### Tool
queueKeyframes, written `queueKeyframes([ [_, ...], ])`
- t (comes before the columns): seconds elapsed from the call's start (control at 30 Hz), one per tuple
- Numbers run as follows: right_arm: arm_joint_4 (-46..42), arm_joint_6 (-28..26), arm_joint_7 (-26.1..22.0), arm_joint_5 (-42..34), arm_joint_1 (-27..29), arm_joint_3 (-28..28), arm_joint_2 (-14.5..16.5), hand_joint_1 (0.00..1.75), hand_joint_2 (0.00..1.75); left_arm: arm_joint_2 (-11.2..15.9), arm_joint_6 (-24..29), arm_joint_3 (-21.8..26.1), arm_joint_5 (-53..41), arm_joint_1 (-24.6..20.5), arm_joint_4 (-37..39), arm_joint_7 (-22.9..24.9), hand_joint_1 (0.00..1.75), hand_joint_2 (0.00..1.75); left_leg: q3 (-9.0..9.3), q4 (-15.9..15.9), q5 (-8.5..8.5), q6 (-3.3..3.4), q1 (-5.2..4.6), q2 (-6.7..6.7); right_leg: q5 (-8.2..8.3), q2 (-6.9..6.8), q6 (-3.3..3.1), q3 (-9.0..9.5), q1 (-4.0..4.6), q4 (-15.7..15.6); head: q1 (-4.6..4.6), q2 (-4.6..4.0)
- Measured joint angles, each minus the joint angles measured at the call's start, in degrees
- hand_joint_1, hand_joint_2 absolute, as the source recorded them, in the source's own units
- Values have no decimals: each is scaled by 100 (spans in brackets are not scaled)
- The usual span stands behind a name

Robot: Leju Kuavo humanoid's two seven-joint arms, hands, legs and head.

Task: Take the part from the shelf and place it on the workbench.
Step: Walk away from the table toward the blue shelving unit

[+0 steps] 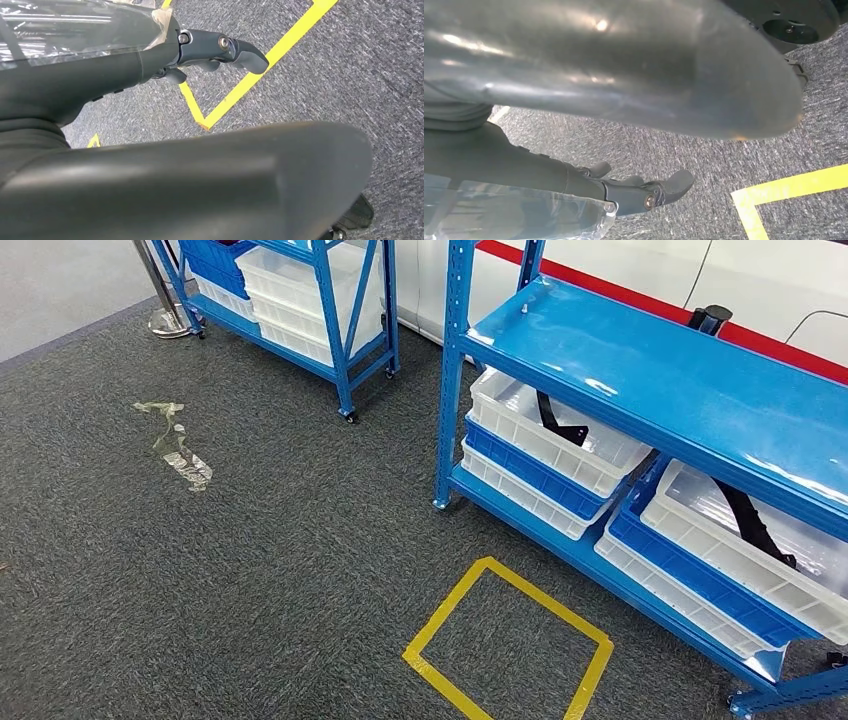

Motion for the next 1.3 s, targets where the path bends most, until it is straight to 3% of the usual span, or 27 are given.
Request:
queueKeyframes([
  [0.07, 0, 0, 1, -3, 0, -1, -2, 0, 0, 3, -1, 0, -1, 1, 0, -3, 0, 0, 31, -82, 63, 64, 44, 51, -152, -28, -13, -147, 7, 284, 25, 0],
  [0.13, 0, 0, 1, -11, 2, -3, 2, 0, 0, 5, -2, 0, -4, 10, 0, -13, 0, 0, 26, -104, 81, 83, 59, 128, -462, -48, -51, -499, 1, 1008, 53, 0],
  [0.2, 1, -1, 1, -19, 23, -15, 4, 0, 0, 7, -11, 0, -8, 22, 0, -24, 0, 0, 17, -102, 77, 73, 64, 222, -639, -57, -25, -773, -17, 1582, 58, 0],
  [0.23, 1, -2, 1, -22, 38, -27, 2, 0, 0, 7, -19, 0, -9, 26, 0, -27, 0, 0, 17, -100, 72, 58, 72, 271, -604, -72, 19, -759, -32, 1564, 59, 0],
  [0.3, 1, -4, 0, -26, 53, -57, -3, 0, 0, 8, -32, 0, -9, 30, -1, -28, 0, 0, 34, -83, 47, -7, 98, 372, -334, -225, 147, -388, -78, 866, 61, 0],
  [0.33, 1, -5, -1, -26, 48, -69, 9, 0, 0, 14, -36, 0, -9, 31, -2, -28, 0, 0, 43, -67, 22, -57, 95, 422, -212, -357, 187, -181, -86, 483, 67, 0],
  [0.37, -1, -7, -2, -25, 38, -79, 18, 0, 0, 20, -37, 0, -9, 33, -3, -28, 0, 0, 57, -50, -7, -111, 88, 469, -125, -454, 184, -22, -87, 197, 60, 0],
  [0.43, -2, -9, -3, -12, 26, -88, 37, 0, 0, 31, -26, 0, -8, 32, -5, -28, 0, 0, 92, -43, -42, -199, 75, 562, -99, -484, 84, 44, -52, 64, 40, 0],
  [0.5, -2, -8, -3, 18, 31, -92, 27, 0, 0, 26, 1, 0, -1, 19, -4, -27, 0, 0, 128, -40, -68, -266, 112, 606, -86, -361, -28, 35, -52, 57, 20, 0],
  [0.57, -2, -7, -12, 73, 28, -93, 15, 0, 0, 19, 31, 0, 11, 9, -4, -26, 0, 0, 40, 198, -254, -325, 160, 398, -65, -269, -125, 34, -72, 47, 4, 0],
  [0.63, -2, -7, -26, 138, 8, -93, 14, 0, 0, 9, 53, 0, 26, 14, -3, -26, 0, 0, -284, 884, -631, -348, 180, 114, -59, -199, -197, 25, -54, 45, -17, 0],
  [0.7, -2, -7, -31, 169, -3, -93, 21, 0, 0, 3, 72, 1, 41, 30, -2, -26, 0, 0, -635, 1543, -864, -339, 179, 27, -59, -133, -229, 18, -13, 46, -23, 0],
  [0.73, -2, -7, -31, 177, -3, -93, 22, 0, 0, -1, 92, 1, 52, 37, -2, -23, 0, 0, -689, 1601, -814, -322, 178, 19, -57, -102, -234, 19, 4, 46, -22, 0],
  [0.77, -2, -7, -31, 183, -3, -93, 22, 0, 0, -7, 119, 2, 63, 41, -2, -18, 0, 0, -628, 1431, -658, -295, 177, 14, -55, -75, -239, 24, 17, 47, -22, 0],
  [0.83, -2, -5, -34, 197, -12, -93, 22, 0, 0, -19, 200, 5, 90, 40, -2, -5, 0, 0, -274, 668, -256, -219, 162, -11, -53, -30, -237, 39, 33, 48, -22, 0],
  [0.9, -2, 5, -37, 212, -26, -93, 25, 0, 0, -44, 293, 9, 108, 26, -2, 1, 0, 0, -20, 125, -60, -177, 128, -26, -53, -9, -215, 37, 66, 54, -18, 0],
  [1.03, -2, 37, -37, 278, -40, -93, 7, 0, 0, -116, 405, 12, 125, 13, 1, 2, 0, 0, 9, 12, -20, -216, 66, -17, -88, -9, -212, -25, 102, 69, -12, 0],
  [1.3, -2, 46, -37, 344, -57, -93, 3, 0, 0, -150, 448, 13, 127, 11, 2, 8, 0, 0, -17, 30, -6, -126, 5, -15, -24, -8, -108, 22, 43, 15, -13, 0],
])
